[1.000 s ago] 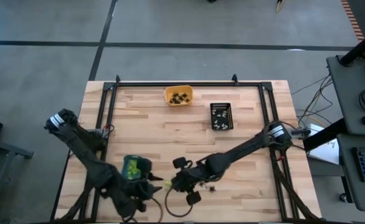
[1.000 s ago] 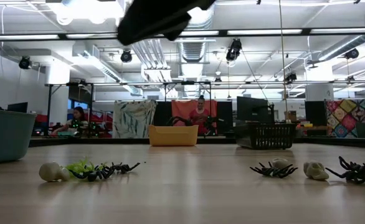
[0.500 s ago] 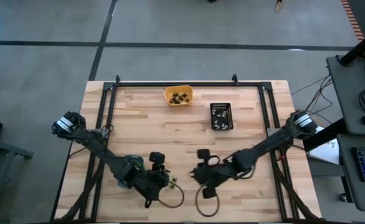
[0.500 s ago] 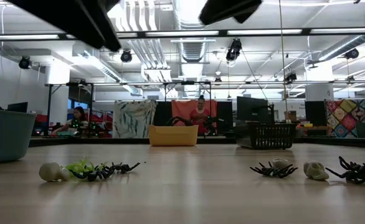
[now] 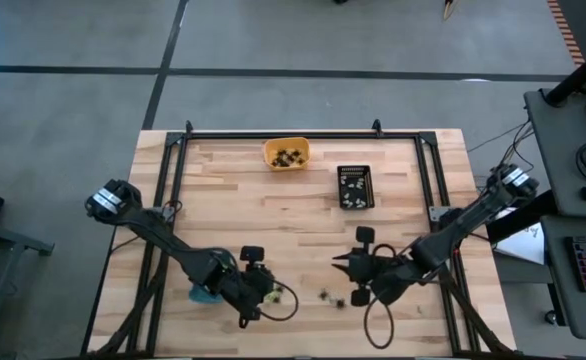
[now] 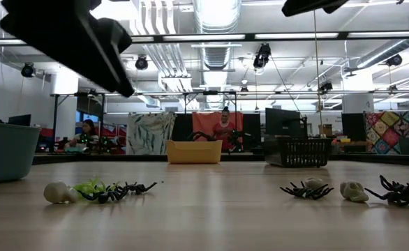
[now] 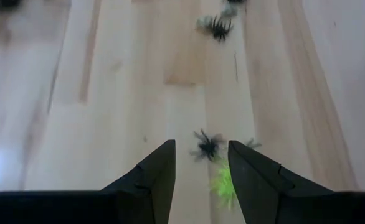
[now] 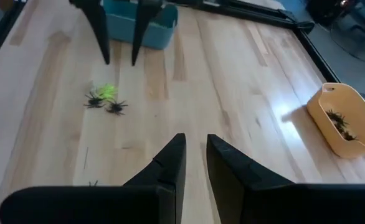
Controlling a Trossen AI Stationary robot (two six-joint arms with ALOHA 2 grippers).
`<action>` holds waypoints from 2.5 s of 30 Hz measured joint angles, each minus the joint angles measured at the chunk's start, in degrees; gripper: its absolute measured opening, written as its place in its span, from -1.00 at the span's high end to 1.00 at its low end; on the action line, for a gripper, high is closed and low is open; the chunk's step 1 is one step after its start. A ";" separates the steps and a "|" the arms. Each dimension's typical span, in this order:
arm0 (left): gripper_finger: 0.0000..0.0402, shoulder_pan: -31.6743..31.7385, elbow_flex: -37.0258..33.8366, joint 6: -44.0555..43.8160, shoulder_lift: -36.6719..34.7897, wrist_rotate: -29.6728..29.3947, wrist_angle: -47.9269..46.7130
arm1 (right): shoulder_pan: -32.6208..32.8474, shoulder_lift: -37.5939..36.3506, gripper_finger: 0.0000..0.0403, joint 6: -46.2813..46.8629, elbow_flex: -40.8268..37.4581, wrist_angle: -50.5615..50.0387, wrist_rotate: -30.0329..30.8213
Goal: Sort Halloween decoration
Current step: Put the green spider toy into the blue bin
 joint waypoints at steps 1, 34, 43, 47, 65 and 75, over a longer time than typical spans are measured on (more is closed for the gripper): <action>0.35 -0.09 -0.02 -0.85 0.16 0.56 -0.63 | 0.03 -0.58 0.72 -0.05 -0.83 0.83 0.15; 0.35 -0.69 -5.87 1.72 7.32 5.73 7.75 | -2.17 -1.83 0.72 -13.11 -5.51 10.97 1.08; 0.37 0.21 -9.81 1.68 7.19 5.72 14.44 | -2.39 -1.81 0.72 -13.02 -5.51 10.97 1.08; 0.44 0.28 -10.03 1.70 7.16 5.72 14.37 | -2.42 -1.81 0.72 -12.96 -5.51 10.99 1.08; 0.98 0.30 -9.48 1.72 7.14 5.44 13.02 | -2.44 -1.81 0.72 -11.64 -5.53 11.12 1.08; 0.99 0.28 -4.50 1.72 7.02 5.24 3.18 | -2.44 -1.79 0.72 -11.62 -5.55 11.21 1.08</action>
